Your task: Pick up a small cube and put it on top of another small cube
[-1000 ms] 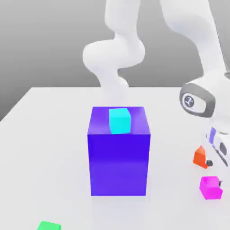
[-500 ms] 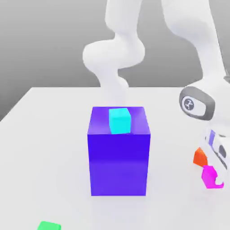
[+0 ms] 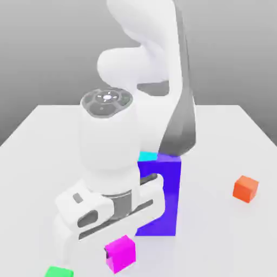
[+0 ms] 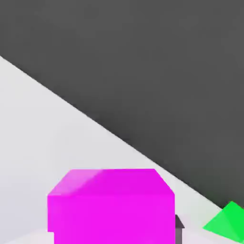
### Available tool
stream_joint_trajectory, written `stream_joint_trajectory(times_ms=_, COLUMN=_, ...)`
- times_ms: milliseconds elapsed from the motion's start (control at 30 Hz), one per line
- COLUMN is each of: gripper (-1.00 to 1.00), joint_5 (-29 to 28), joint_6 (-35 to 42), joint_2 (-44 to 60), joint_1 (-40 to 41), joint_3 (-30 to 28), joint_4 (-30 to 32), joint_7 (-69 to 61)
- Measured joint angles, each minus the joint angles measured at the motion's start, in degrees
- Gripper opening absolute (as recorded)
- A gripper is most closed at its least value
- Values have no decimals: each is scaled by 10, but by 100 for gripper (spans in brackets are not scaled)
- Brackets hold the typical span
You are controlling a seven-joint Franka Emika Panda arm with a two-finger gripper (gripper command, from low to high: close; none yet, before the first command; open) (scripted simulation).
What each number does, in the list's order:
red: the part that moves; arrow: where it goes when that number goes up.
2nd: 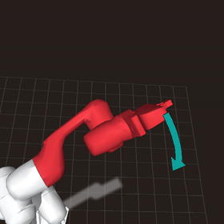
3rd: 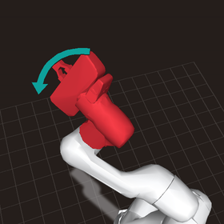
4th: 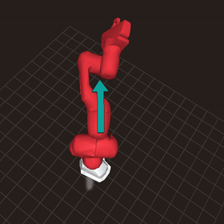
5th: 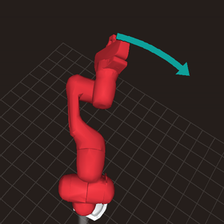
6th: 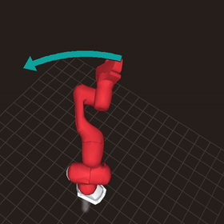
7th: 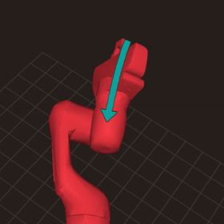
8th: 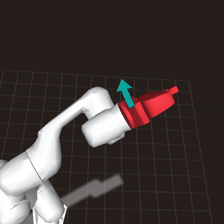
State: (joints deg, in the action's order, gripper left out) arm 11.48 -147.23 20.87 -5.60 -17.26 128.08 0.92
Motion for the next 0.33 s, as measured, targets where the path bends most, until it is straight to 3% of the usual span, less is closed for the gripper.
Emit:
stream_joint_trajectory(times_ms=33, gripper=-100, joint_5=20, joint_6=-15, joint_2=31, joint_1=22, joint_3=2, joint_4=-14, joint_7=-4)
stream_joint_trajectory(times_ms=67, gripper=100, joint_5=32, joint_6=-24, joint_2=48, joint_1=33, joint_3=3, joint_4=-22, joint_7=-7)
stream_joint_trajectory(times_ms=333, gripper=100, joint_5=25, joint_6=-10, joint_2=36, joint_1=34, joint_3=-6, joint_4=-26, joint_7=2)
